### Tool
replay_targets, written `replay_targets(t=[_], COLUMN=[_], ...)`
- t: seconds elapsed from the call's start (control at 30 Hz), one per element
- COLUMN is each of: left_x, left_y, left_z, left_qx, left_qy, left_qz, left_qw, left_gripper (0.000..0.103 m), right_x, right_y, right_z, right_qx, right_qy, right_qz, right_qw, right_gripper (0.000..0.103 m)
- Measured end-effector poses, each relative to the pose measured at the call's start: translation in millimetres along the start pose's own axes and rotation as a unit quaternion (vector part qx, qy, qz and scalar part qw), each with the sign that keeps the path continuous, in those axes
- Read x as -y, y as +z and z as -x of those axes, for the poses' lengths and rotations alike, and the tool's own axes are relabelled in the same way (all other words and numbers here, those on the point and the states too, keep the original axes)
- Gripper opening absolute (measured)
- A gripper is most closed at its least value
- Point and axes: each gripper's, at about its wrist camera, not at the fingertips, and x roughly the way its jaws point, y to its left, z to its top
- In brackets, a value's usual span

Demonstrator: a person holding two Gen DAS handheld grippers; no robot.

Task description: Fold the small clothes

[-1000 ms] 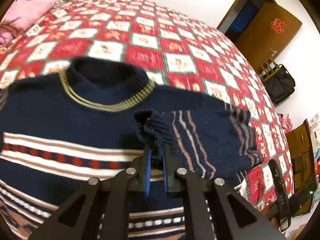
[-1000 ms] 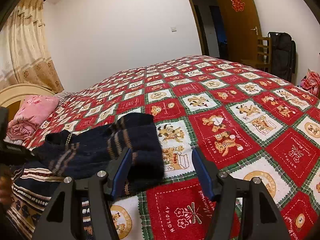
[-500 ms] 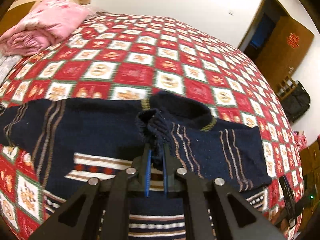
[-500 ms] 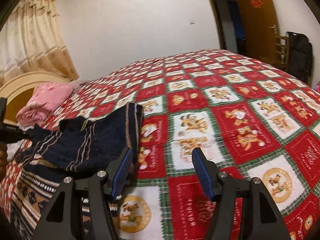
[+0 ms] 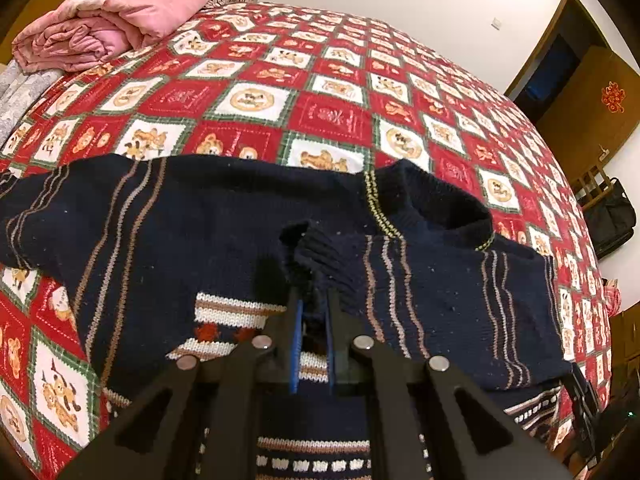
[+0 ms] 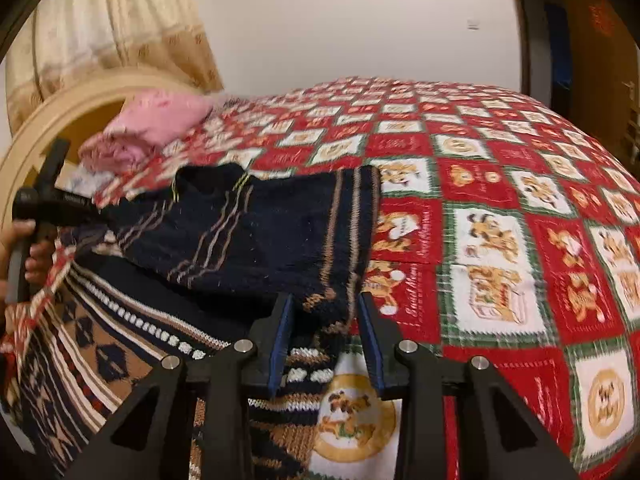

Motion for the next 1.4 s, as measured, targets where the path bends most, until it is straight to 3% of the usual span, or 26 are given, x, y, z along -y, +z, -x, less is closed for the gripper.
replay_targets(t=[0.07, 0.2, 0.3, 0.37, 0.47, 0.57, 0.67, 0.77, 0.83, 0.87, 0.93, 1.0, 1.03, 1.23, 1.33, 1.4], left_x=[0, -8, -17, -23, -32, -32, -30, -25, -19, -14, -8, -1, 1, -14, -27, -33], left_y=[-1, -2, -1, -3, -9, -15, -18, -22, -26, -29, -34, -40, -44, -57, -63, -68], left_z=[-3, -2, -3, -10, -23, -25, -23, -22, -21, -20, -16, -9, -3, 16, 23, 25], left_qx=[-0.002, -0.002, -0.004, -0.015, -0.031, -0.022, -0.016, -0.008, -0.010, -0.012, -0.010, -0.002, 0.008, 0.039, 0.046, 0.045], left_qy=[-0.001, -0.013, -0.019, -0.020, -0.026, -0.025, -0.032, -0.034, -0.042, -0.047, -0.047, -0.035, -0.028, 0.014, 0.012, 0.009], left_qz=[0.000, 0.010, 0.016, 0.019, 0.033, 0.021, 0.012, 0.000, -0.009, -0.016, -0.030, -0.054, -0.074, -0.116, -0.107, -0.094], left_qw=[1.0000, 0.9999, 0.9997, 0.9995, 0.9986, 0.9992, 0.9993, 0.9994, 0.9990, 0.9987, 0.9984, 0.9979, 0.9969, 0.9924, 0.9932, 0.9946], left_gripper=[0.010, 0.010, 0.010, 0.011, 0.012, 0.015, 0.015, 0.015, 0.025, 0.029, 0.047, 0.057, 0.058, 0.072, 0.073, 0.073], right_x=[-4, -24, -50, -51, -35, -23, -18, -34, -51, -60, -72, -62, -51, -42, -58, -71], right_y=[4, -2, -30, -42, -41, -33, -16, 7, 19, 19, 15, 7, 2, 4, 13, 21], right_z=[-4, 8, 6, -1, -3, 6, 25, 30, 20, 11, -8, -32, -39, -19, -3, -3], right_qx=[-0.003, -0.012, -0.037, -0.058, -0.089, -0.087, -0.049, -0.006, -0.009, -0.019, -0.050, -0.104, -0.126, -0.143, -0.110, -0.089], right_qy=[-0.014, -0.030, -0.101, -0.135, -0.136, -0.136, -0.125, -0.098, -0.046, -0.042, -0.065, -0.097, -0.092, -0.092, -0.067, -0.057], right_qz=[0.020, 0.099, 0.237, 0.264, 0.231, 0.200, 0.145, 0.119, 0.107, 0.114, 0.142, 0.133, 0.116, 0.097, 0.089, 0.088], right_qw=[1.000, 0.995, 0.966, 0.953, 0.959, 0.966, 0.980, 0.988, 0.993, 0.992, 0.986, 0.981, 0.981, 0.981, 0.988, 0.991], right_gripper=[0.015, 0.010, 0.010, 0.009, 0.008, 0.008, 0.011, 0.023, 0.023, 0.023, 0.023, 0.023, 0.022, 0.023, 0.023, 0.034])
